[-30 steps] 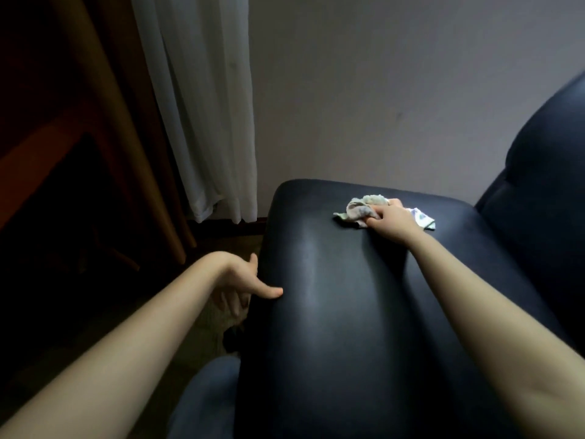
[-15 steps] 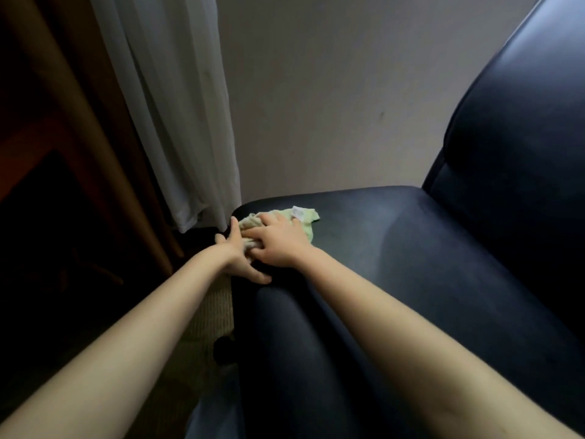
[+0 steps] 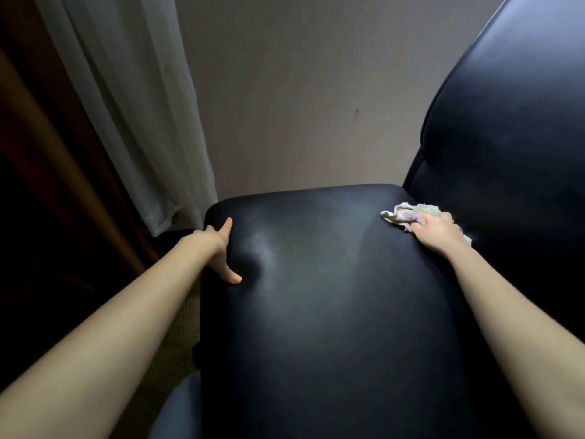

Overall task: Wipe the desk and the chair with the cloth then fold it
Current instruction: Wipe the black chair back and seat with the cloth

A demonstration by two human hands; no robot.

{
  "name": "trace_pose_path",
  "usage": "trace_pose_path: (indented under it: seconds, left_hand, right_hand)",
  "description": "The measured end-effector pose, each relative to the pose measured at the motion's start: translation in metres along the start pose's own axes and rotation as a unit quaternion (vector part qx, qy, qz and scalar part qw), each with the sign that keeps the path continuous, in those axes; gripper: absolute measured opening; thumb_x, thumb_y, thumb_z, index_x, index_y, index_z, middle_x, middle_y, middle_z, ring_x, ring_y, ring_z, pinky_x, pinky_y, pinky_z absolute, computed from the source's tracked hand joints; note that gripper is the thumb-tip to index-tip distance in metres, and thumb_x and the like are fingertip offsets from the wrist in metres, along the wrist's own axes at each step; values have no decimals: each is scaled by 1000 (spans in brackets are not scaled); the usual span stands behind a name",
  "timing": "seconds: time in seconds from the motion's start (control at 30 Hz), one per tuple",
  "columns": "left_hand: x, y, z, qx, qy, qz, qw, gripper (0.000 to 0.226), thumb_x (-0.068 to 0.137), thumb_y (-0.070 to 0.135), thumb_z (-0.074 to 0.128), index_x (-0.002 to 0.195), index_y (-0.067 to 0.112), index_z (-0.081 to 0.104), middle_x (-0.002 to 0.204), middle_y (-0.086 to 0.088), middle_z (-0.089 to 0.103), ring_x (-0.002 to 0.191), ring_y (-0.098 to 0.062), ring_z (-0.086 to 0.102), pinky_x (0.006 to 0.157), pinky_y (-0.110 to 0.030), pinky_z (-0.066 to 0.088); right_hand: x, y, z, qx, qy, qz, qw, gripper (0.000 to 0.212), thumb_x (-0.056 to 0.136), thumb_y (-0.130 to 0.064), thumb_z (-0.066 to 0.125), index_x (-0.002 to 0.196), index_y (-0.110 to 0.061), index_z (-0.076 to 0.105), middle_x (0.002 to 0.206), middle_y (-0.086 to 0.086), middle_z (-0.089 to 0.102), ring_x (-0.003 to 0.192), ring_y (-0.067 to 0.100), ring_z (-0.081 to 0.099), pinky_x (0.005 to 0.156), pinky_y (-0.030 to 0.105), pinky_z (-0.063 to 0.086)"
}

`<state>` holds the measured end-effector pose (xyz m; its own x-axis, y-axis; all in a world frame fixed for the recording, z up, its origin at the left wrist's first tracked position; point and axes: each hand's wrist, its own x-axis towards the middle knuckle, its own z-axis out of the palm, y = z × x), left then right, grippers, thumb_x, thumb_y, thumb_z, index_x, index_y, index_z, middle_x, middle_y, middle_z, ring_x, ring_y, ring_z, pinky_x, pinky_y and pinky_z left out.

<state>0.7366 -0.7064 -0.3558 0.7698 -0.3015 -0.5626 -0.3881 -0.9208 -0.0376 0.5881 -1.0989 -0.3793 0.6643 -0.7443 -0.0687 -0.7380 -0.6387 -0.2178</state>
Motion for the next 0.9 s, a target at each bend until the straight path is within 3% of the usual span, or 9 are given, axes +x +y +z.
trace_pose_path:
  seconds: [0.1,0.27,0.4,0.5,0.57,0.67,0.9]
  left_hand:
    - [8,1,-3,38,22,15,999,142,57,59,80,146,16,-23,158,-8,-8,144,-30,14,114,-45,27]
    - [16,5,-11,68,6,23,997,143,57,57,81,147,13,-20,159,-8,-5,144,-26,17,113,-43,29]
    - [28,13,-18,104,-14,0,995,147,53,57,83,146,11,-21,158,-9,7,142,-27,24,111,-43,32]
    - [35,17,-25,105,-30,-11,994,150,51,56,85,145,10,-23,157,-9,14,141,-29,26,112,-44,31]
    - [33,16,-28,91,-31,0,995,145,56,51,84,146,11,-23,158,-9,9,143,-28,21,114,-43,27]
    - [29,15,-27,71,-20,22,997,135,66,45,81,146,12,-23,159,-10,-1,145,-25,13,114,-37,20]
    - [43,20,-33,71,-13,27,997,134,67,42,81,145,16,-25,159,-7,-2,145,-25,13,115,-40,21]
  right_hand:
    - [1,-29,1,-21,35,-16,999,49,89,-47,45,138,-38,40,141,12,40,128,37,38,105,46,31]
    - [-1,-142,19,-65,2,-202,977,50,80,-60,43,127,-46,49,137,6,49,125,33,45,104,52,33]
    - [-28,-238,41,-45,-25,-327,943,44,90,-50,43,132,-38,49,134,10,46,126,33,41,105,47,32]
    - [-18,-240,46,-26,-46,-352,935,44,92,-48,39,132,-35,49,131,12,47,122,35,44,103,46,34]
    - [0,-213,41,-19,-56,-346,936,44,93,-44,38,135,-34,46,133,14,47,122,35,45,103,43,35]
    - [35,-150,19,-33,-42,-263,963,46,95,-41,38,140,-29,42,138,18,43,128,32,42,105,40,30]
    - [65,-40,-11,-22,-29,-96,995,49,94,-48,35,142,-38,35,148,10,30,135,32,33,111,44,18]
